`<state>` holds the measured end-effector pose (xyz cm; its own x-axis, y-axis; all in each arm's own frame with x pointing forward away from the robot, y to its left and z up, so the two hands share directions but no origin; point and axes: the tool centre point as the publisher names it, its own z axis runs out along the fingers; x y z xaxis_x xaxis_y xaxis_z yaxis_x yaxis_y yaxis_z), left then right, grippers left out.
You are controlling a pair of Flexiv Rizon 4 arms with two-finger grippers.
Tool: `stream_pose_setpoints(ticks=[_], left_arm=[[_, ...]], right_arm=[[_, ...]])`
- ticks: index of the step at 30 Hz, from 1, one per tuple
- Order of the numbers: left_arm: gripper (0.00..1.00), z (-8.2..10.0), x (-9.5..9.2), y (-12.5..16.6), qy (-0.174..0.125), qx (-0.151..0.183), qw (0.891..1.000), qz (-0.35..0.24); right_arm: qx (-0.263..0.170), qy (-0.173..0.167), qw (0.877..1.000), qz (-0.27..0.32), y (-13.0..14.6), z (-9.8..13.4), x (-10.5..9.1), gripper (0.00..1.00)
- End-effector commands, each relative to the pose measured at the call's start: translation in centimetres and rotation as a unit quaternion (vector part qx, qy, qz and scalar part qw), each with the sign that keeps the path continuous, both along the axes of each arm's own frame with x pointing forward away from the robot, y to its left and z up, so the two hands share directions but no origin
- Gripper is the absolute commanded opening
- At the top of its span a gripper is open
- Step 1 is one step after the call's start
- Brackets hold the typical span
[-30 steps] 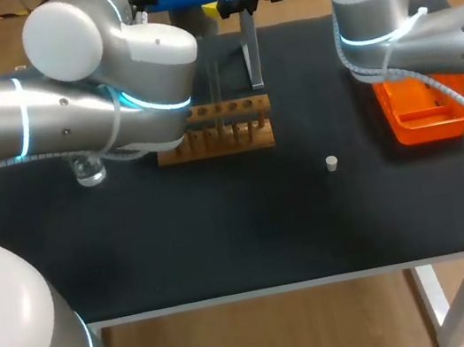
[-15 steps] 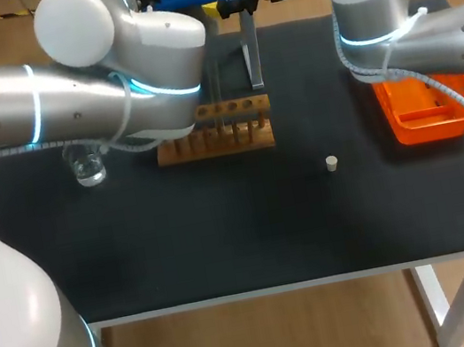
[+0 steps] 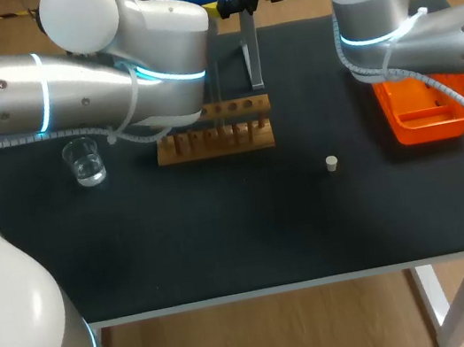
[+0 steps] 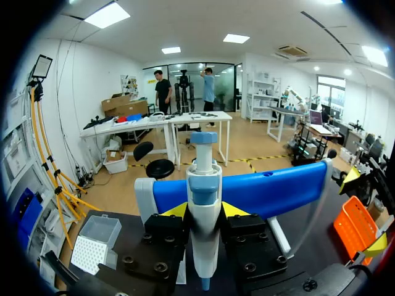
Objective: Invert the test tube, pick up the pipette, mount the tip to pipette, aspirate from beaker and dispense into the tube, eject the tip, return the pipette, and cap with the stopper.
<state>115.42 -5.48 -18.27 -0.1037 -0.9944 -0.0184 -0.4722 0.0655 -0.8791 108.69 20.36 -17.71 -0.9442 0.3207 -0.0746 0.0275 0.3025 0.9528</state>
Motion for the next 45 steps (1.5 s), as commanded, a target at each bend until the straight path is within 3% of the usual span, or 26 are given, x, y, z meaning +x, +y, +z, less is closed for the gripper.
stream_pose_setpoints(ticks=[1,45], left_arm=[[0.0,0.2,0.8,-0.3,0.01,0.003,1.0,0.004],[0.0,-2.1,1.5,-0.3,0.055,-0.005,0.998,0.009]], right_arm=[[-0.001,0.001,1.0,0.001,0.0,0.0,0.1,1.0],[-0.001,0.001,1.0,0.001,0.0,0.0,0.1,1.0]])
